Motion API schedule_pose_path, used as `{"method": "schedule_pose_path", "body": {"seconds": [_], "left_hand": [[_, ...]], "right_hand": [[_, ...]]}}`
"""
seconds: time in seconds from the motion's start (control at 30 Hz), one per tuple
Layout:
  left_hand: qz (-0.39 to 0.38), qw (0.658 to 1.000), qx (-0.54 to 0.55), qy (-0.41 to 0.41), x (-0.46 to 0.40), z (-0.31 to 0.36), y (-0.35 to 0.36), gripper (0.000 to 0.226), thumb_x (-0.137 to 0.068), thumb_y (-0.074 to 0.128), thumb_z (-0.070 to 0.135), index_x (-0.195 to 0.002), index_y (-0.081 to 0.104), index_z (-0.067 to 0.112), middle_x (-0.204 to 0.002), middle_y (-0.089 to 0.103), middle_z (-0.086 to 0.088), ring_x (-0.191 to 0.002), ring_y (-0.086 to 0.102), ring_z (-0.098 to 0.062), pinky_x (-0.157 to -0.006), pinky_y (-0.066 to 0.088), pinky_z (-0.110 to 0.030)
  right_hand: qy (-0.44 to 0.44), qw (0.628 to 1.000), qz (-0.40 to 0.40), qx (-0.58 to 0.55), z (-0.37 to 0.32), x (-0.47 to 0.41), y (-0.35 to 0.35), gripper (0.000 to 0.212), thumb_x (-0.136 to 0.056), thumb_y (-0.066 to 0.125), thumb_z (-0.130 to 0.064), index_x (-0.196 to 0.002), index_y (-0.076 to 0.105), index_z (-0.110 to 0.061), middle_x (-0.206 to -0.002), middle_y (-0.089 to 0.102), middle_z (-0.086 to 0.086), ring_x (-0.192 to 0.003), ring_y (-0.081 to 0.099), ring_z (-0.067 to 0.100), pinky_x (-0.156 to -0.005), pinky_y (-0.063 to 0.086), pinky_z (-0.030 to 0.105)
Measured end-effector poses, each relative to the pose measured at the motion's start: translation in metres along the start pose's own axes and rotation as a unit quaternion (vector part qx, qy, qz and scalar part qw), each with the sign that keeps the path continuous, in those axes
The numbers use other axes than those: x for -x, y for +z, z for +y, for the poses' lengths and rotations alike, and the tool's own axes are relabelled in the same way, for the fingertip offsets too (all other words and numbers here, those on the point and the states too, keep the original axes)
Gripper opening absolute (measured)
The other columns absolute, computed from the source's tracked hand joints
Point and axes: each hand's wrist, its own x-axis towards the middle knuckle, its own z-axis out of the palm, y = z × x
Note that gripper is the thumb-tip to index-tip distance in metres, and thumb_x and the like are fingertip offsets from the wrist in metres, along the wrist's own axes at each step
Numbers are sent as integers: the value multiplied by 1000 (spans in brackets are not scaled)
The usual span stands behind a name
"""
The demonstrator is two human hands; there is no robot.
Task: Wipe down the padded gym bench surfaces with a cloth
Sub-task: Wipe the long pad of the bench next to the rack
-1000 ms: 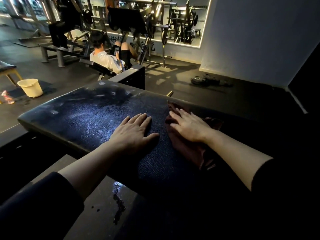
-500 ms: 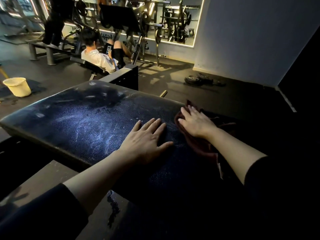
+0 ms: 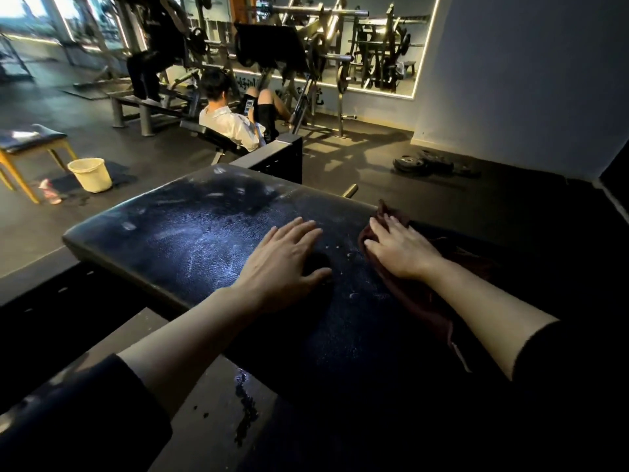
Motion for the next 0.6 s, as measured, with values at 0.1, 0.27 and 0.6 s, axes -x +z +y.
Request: {"method": "schedule_pose_path", "body": {"seconds": [0.1,0.27,0.6], "left_hand": [[29,998,-3,-53,7,-39,-18,85,-77,37,65,-144,38,13,-153,32,-4,-142,25,-19,-117,17,-32],[-20,995,-28,-93,18,-66,-12,103,-66,13,80,-147,32,19,-156,27,1,-143,21,-15,-118,14,-34],[-57,990,-72,-107,21,-66,-1,95,-70,-5,76,-152,8,29,-160,2,10,-145,-3,-4,-119,-4,-36]], "right_hand": [[-86,996,-4,6,-15,18,10,59,-102,22,-45,-153,2,-24,-160,-6,3,-147,-7,12,-118,-3,32],[-71,997,-19,7,-6,-7,-3,58,-102,23,-44,-153,2,-24,-161,-5,2,-147,-5,11,-117,-2,31],[-189,981,1,48,-55,-2,13,59,-102,25,-42,-153,2,-22,-160,-6,5,-147,-7,11,-116,-8,28]]}}
